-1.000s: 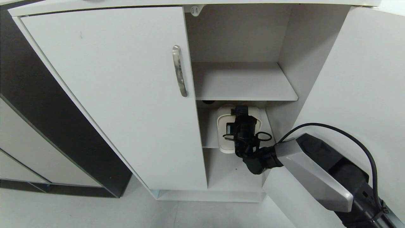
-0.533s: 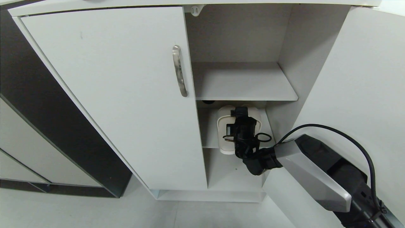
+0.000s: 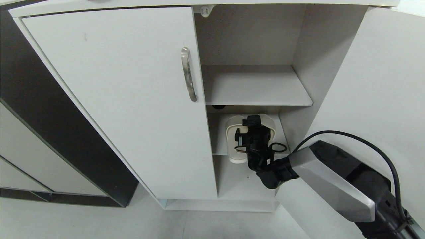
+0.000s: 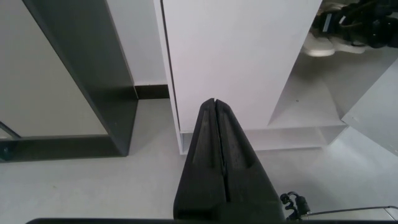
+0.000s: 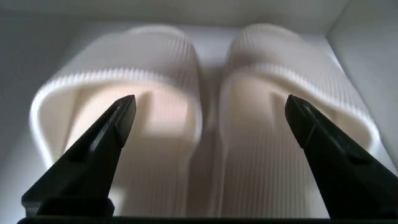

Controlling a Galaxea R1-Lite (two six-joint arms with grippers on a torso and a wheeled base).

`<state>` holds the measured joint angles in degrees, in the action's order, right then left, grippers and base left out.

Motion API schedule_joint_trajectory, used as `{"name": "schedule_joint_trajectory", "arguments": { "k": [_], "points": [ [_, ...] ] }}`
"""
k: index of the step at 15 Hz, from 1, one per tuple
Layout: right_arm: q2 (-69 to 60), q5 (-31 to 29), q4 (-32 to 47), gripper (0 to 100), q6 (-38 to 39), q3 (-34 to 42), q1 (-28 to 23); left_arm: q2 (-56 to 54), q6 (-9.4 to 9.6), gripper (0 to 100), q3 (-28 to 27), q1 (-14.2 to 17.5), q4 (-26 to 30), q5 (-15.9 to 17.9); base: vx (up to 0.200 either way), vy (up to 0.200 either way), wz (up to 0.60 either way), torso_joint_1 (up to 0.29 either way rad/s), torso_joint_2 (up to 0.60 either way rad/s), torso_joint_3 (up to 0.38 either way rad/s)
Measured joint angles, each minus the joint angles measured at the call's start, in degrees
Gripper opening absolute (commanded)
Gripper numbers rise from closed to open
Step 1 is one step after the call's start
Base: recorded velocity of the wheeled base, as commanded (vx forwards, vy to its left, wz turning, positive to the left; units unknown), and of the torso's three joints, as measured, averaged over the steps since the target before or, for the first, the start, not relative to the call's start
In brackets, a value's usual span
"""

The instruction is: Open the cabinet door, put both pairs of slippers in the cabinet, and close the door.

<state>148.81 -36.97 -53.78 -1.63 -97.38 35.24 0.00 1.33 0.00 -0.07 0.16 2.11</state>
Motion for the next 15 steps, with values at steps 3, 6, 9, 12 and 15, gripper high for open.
{"name": "schedule_joint_trajectory", "arguments": {
  "k": [3,6,9,12,15],
  "points": [
    [-3.94,-0.35,-4.78,100,0.0,9.34,1.16,0.0,0.0,0,0.0,-0.02,0.02,-0.04,0.0,0.0,0.0,0.0,0.0,0.0],
    [-8.84,-0.5,-10.86,100,-0.02,20.7,2.93,0.0,0.0,0,0.0,-0.02,0.02,-0.09,0.0,0.0,0.0,0.0,0.0,0.0],
    [-13.34,-0.52,-19.57,100,-0.06,33.84,4.91,0.0,0.0,0,0.0,-0.02,0.0,-0.09,0.0,0.0,0.0,0.0,0.0,0.0],
    [-14.63,-0.13,-26.03,100,-0.93,40.24,6.21,0.0,0.01,0,0.0,-0.02,0.0,-0.09,-0.133,0.0,0.0,0.0,0.0,0.0],
    [-14.63,0.0,-26.82,100,-1.1,41.18,7.17,0.0,0.0,0,0.0,-0.02,0.0,-0.09,-0.2,0.0,0.0,0.004,0.0,-0.004]
  ]
}}
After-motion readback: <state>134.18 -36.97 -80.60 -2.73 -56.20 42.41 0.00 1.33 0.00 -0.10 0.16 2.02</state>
